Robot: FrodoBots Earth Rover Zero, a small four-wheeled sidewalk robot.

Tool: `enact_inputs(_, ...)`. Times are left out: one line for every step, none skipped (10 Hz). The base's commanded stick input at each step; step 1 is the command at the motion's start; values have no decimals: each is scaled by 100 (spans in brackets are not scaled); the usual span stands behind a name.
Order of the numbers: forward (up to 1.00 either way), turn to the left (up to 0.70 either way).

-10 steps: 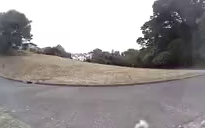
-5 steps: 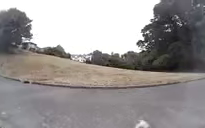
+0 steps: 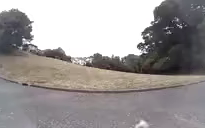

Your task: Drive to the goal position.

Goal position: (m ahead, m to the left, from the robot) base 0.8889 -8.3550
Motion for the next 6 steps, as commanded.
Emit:
enact_inputs(0,0)
enact_inputs(0,0)
enact_inputs(27,0)
enact_inputs(38,0)
enact_inputs(45,0)
enact_inputs(45,0)
